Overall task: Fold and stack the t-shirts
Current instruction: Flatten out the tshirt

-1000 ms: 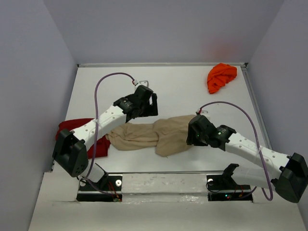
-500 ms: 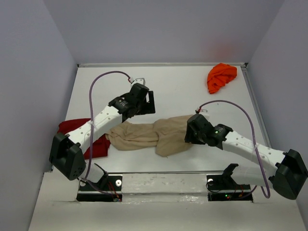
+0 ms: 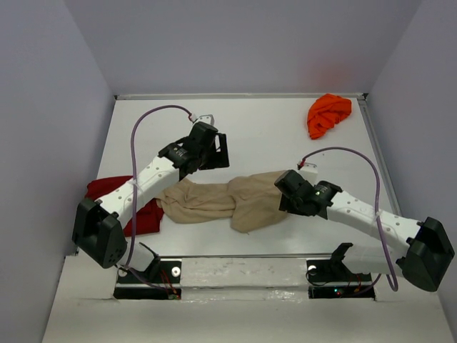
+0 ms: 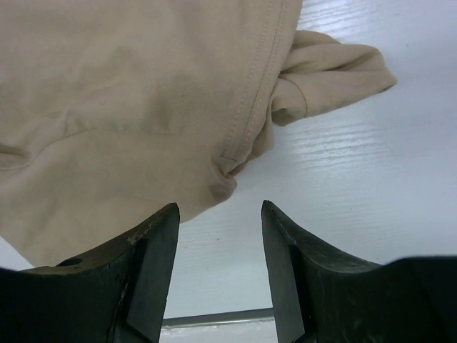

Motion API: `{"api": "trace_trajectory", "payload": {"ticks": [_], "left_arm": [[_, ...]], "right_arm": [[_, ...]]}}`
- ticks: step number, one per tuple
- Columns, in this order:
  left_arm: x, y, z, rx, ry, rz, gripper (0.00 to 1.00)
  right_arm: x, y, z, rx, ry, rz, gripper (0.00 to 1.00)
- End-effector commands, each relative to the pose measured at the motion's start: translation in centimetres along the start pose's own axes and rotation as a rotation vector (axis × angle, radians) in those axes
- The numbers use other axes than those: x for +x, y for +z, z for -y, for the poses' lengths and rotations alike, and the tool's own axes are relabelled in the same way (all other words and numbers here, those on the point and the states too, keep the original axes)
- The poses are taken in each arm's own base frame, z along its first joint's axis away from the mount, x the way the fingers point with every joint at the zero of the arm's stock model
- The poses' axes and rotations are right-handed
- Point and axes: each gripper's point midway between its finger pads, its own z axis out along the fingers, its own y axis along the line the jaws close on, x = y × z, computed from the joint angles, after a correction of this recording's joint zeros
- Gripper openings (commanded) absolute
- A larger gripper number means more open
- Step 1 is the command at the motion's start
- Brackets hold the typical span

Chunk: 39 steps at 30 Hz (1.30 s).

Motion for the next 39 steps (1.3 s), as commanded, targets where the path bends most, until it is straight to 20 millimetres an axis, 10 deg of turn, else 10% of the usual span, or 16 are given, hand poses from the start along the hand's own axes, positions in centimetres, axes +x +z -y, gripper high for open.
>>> {"api": "trace_trajectory", "payload": {"ticks": [1, 18, 39], "left_arm": [[-0.4, -0.3, 0.1, 0.012, 0.013, 0.018, 0.94], [-0.9, -1.5, -0.2, 0.007, -0.001, 0.033, 0.94], [-0.9, -1.4, 0.0, 0.015, 0.004, 0.023, 0.94]], "right_arm": [[1.0, 0.5, 0.7, 0.017, 0.031, -0.003, 0.55], [-0.4, 0.1, -3.3, -0.159, 0.001, 0.024, 0.43], [1.6, 1.7, -0.5, -0.013, 0.044, -0.023, 0.49]]}}
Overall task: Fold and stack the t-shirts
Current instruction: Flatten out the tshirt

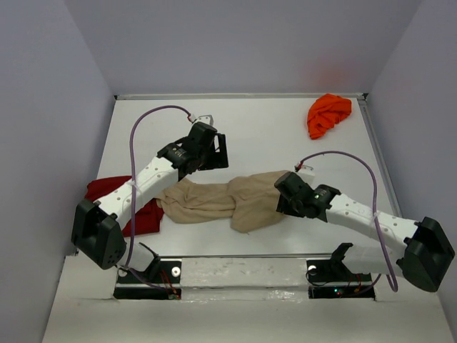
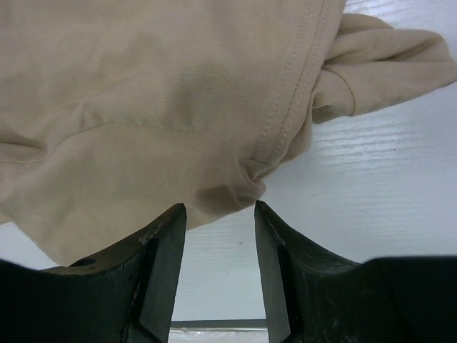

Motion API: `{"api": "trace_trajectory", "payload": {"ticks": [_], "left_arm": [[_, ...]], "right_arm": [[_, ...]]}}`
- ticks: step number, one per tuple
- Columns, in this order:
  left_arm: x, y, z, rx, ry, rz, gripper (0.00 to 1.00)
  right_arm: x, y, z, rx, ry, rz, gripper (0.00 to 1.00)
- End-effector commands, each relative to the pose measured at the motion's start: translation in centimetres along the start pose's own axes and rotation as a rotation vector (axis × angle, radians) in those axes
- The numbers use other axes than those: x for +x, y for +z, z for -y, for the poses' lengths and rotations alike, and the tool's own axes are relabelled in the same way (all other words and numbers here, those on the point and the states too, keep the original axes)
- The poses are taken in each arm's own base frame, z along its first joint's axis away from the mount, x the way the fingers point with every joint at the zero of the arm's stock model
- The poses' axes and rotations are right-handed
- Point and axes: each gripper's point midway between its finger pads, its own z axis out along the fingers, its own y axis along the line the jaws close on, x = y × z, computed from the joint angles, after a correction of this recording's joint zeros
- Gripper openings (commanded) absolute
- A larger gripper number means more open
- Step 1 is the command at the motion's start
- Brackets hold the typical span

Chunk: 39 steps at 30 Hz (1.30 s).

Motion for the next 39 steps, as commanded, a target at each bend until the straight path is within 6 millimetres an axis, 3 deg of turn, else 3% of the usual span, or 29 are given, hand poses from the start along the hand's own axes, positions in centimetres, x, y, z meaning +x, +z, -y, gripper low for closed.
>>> {"api": "trace_trajectory", "payload": {"ticks": [1, 7, 11, 14, 15, 16, 22, 24, 28, 29, 32, 33, 35, 36, 38, 39], "left_arm": [[-1.0, -1.1, 0.3, 0.022, 0.004, 0.031, 0.94], [-1.0, -1.3, 0.1, 0.021, 0.004, 0.033, 0.94], [-0.8, -1.2, -0.1, 0.017, 0.004, 0.029, 0.94], [-0.7, -1.1, -0.1, 0.019, 0.006, 0.028, 0.94], [-0.7, -1.1, -0.1, 0.017, 0.006, 0.028, 0.94], [-0.6, -1.0, -0.1, 0.015, 0.007, 0.025, 0.94], [-0.3, -0.5, 0.2, 0.029, 0.004, 0.015, 0.94], [0.0, -0.1, 0.0, 0.026, 0.003, 0.007, 0.94], [0.6, 0.7, -0.3, 0.013, 0.002, 0.001, 0.94], [0.6, 0.8, -0.3, 0.010, 0.000, 0.001, 0.94], [1.0, 1.4, -0.4, 0.003, -0.001, -0.010, 0.94], [1.2, 1.6, -0.4, 0.004, -0.002, -0.013, 0.94], [1.6, 2.1, -0.5, -0.001, 0.000, -0.023, 0.94], [1.6, 2.2, -0.6, -0.005, -0.001, -0.025, 0.94], [1.6, 2.3, -0.7, -0.011, 0.002, -0.026, 0.94], [1.6, 2.2, -0.8, -0.016, 0.002, -0.021, 0.94]], "right_arm": [[0.6, 1.0, 1.1, 0.082, -0.001, -0.004, 0.49], [2.3, 3.4, 1.6, 0.129, -0.042, -0.048, 0.49], [2.6, 4.0, 1.2, 0.118, -0.053, -0.057, 0.46], [2.3, 3.8, 0.6, 0.084, -0.058, -0.049, 0.28], [1.9, 3.6, 0.2, 0.074, -0.056, -0.040, 0.18], [1.7, 3.4, 0.0, 0.064, -0.052, -0.033, 0.00], [0.1, 3.4, -0.9, 0.040, -0.054, 0.029, 0.00], [-1.3, 3.0, -2.0, -0.006, -0.053, 0.085, 0.00], [-5.1, 2.1, -3.5, 0.002, -0.125, 0.197, 0.00], [-7.3, 1.0, -5.0, -0.012, -0.123, 0.247, 0.00], [-11.3, 0.4, -5.4, 0.107, -0.218, 0.353, 0.00], [-14.7, -0.7, -6.3, 0.124, -0.189, 0.408, 0.00], [-17.1, -0.1, -6.0, 0.212, -0.233, 0.425, 0.00], [-20.1, -0.8, -6.0, 0.224, -0.194, 0.464, 0.00], [-22.4, 0.1, -5.2, 0.284, -0.225, 0.465, 0.00], [-25.0, -0.1, -4.6, 0.282, -0.183, 0.478, 0.00]]}}
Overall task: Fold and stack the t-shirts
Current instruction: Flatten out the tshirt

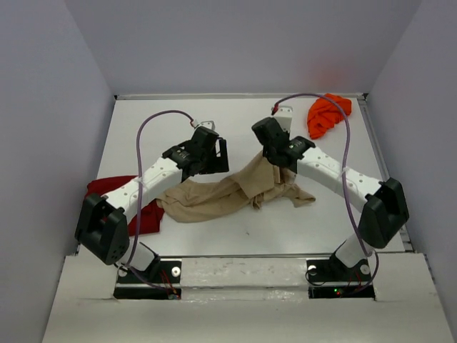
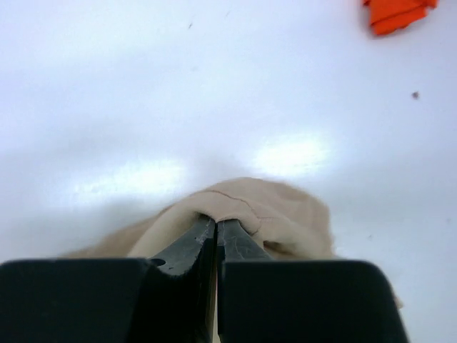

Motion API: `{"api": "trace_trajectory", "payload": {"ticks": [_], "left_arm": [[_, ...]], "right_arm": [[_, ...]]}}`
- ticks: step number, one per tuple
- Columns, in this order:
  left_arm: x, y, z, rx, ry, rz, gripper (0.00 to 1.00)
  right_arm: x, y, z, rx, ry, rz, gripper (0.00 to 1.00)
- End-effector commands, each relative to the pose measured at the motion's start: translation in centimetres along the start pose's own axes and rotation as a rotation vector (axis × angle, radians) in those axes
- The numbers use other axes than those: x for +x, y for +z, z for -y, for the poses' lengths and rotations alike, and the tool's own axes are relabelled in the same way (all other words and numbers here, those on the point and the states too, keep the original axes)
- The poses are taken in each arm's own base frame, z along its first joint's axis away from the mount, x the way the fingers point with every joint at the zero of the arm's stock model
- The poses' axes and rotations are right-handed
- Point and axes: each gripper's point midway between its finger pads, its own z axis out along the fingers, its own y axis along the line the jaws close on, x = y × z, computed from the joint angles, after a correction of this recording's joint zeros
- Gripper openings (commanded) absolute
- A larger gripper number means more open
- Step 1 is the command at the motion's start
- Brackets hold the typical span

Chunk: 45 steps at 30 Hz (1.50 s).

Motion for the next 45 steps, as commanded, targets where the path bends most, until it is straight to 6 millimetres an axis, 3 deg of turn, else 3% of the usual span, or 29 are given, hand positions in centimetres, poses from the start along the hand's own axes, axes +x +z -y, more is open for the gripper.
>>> {"api": "trace_trajectory", "payload": {"ticks": [1, 3, 4, 7, 9, 10, 11, 12, 13, 14, 15, 16, 17, 19, 23, 24, 25, 27, 29, 30, 32, 38, 45], "left_arm": [[-0.5, 0.3, -0.3, -0.013, -0.001, 0.029, 0.94], [-0.8, 0.3, -0.3, -0.021, 0.003, 0.039, 0.94], [-0.9, 0.3, -0.3, -0.023, 0.003, 0.042, 0.94], [-1.1, 0.5, -0.1, -0.026, 0.006, 0.030, 0.94], [-1.6, 0.4, 0.3, -0.013, 0.007, 0.036, 0.94], [-1.5, 0.5, 0.3, -0.015, 0.009, 0.034, 0.94], [-1.5, 0.8, 0.4, -0.017, 0.014, 0.028, 0.94], [-1.8, 0.8, 0.5, -0.018, 0.016, 0.030, 0.94], [-1.7, 0.9, 0.6, -0.018, 0.016, 0.025, 0.94], [-1.7, 1.3, 0.7, -0.020, 0.018, 0.015, 0.94], [-1.5, 1.4, 0.6, -0.022, 0.020, 0.008, 0.94], [-1.4, 1.7, 0.7, -0.025, 0.020, 0.001, 0.94], [-1.6, 1.7, 0.8, -0.027, 0.018, 0.002, 0.94], [-1.7, 1.8, 0.8, -0.034, 0.014, 0.003, 0.94], [-3.0, 2.3, 0.4, -0.095, -0.012, 0.024, 0.94], [-3.1, 2.8, 0.5, -0.106, -0.017, 0.006, 0.94], [-3.0, 3.2, 0.4, -0.113, -0.033, -0.018, 0.94], [-3.4, 4.7, 1.0, -0.112, -0.041, -0.049, 0.94], [-2.6, 6.4, 1.3, -0.120, -0.018, -0.109, 0.94], [-4.0, 6.4, 2.1, -0.106, -0.018, -0.091, 0.94], [-4.6, 6.8, 2.6, -0.086, -0.014, -0.086, 0.94], [-7.5, 5.4, 3.4, -0.025, -0.027, -0.041, 0.94], [-6.8, 4.4, 2.6, -0.043, -0.032, -0.041, 0.94]], "right_arm": [[-7.9, 3.2, 5.6, 0.191, -0.032, 0.095, 0.00], [-9.8, 5.1, 7.8, 0.244, -0.008, 0.094, 0.00], [-9.2, 5.7, 7.8, 0.252, -0.037, 0.076, 0.00], [-11.5, 8.5, 11.9, 0.336, -0.018, 0.060, 0.00], [-10.8, 10.9, 12.9, 0.332, -0.025, 0.006, 0.00], [-11.7, 10.9, 13.8, 0.345, -0.025, 0.017, 0.00], [-11.4, 13.3, 14.4, 0.319, -0.042, -0.040, 0.00], [-11.1, 14.2, 14.2, 0.287, -0.057, -0.066, 0.00], [-9.6, 16.2, 13.0, 0.205, -0.070, -0.130, 0.00], [-10.3, 16.6, 12.9, 0.182, -0.072, -0.145, 0.00], [-9.8, 17.3, 12.3, 0.150, -0.089, -0.169, 0.00], [-8.1, 18.6, 11.3, 0.106, -0.107, -0.227, 0.00], [-9.4, 19.1, 11.1, 0.087, -0.091, -0.208, 0.00], [-8.3, 20.4, 10.4, 0.065, -0.106, -0.251, 0.00], [-9.6, 20.8, 9.2, 0.013, -0.092, -0.234, 0.00], [-9.0, 21.3, 9.0, 0.006, -0.099, -0.255, 0.00], [-10.4, 21.2, 8.7, -0.001, -0.091, -0.228, 0.00], [-9.2, 22.1, 9.6, 0.037, -0.099, -0.279, 0.00], [-9.7, 22.0, 10.2, 0.082, -0.087, -0.269, 0.00], [-10.1, 21.9, 10.7, 0.084, -0.071, -0.261, 0.00], [-9.9, 22.1, 10.8, 0.091, -0.060, -0.250, 0.00], [-10.6, 22.1, 13.9, 0.155, -0.029, -0.242, 0.00], [-9.5, 22.3, 15.8, 0.221, -0.005, -0.269, 0.02]]}}
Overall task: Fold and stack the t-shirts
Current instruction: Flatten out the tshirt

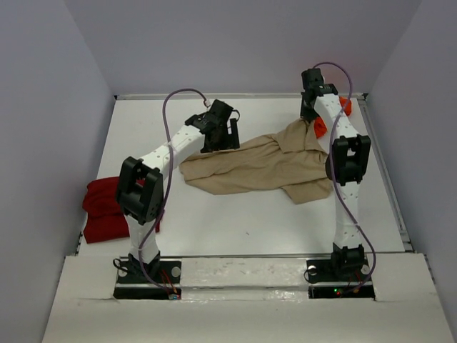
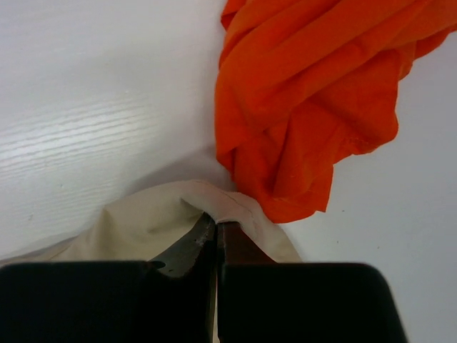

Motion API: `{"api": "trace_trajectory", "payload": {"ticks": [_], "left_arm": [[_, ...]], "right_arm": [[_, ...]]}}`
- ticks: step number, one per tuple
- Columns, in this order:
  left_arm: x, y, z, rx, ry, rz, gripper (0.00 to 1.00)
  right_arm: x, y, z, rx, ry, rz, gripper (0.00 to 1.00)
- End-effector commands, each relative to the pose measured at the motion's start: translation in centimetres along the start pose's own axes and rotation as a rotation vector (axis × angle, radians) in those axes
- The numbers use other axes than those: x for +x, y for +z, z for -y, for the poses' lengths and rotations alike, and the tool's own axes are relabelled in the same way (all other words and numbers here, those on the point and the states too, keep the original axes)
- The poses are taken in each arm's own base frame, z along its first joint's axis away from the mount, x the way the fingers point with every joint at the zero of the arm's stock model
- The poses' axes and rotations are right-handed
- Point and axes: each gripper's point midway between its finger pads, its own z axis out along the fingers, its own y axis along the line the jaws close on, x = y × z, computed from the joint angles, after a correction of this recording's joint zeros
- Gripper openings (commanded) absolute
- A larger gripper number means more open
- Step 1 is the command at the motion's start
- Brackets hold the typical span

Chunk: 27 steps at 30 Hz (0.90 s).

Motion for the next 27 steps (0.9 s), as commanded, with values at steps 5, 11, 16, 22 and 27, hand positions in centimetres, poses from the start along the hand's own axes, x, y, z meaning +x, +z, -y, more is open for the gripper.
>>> {"api": "trace_trajectory", "payload": {"ticks": [5, 11, 16, 22, 27], "left_arm": [[-1.0, -3.1, 0.1, 0.050, 0.001, 0.037, 0.94], [-1.5, -2.2, -0.4, 0.048, 0.005, 0.038, 0.95], [0.7, 1.0, -2.5, -0.049, -0.043, -0.081, 0.83], [2.0, 3.3, -2.3, -0.042, -0.040, -0.138, 0.73], [0.9, 4.7, -5.7, -0.216, -0.026, -0.119, 0.75]], "right_arm": [[-1.8, -1.8, 1.9, 0.017, 0.065, 0.048, 0.73], [-6.6, -6.1, 2.2, -0.030, 0.069, 0.194, 0.77], [-7.2, -14.2, -0.5, -0.136, 0.074, 0.284, 0.50], [-1.3, -24.9, -6.9, -0.426, 0.019, 0.398, 0.27], [3.0, -28.7, -7.6, -0.555, -0.022, 0.359, 0.33]]}}
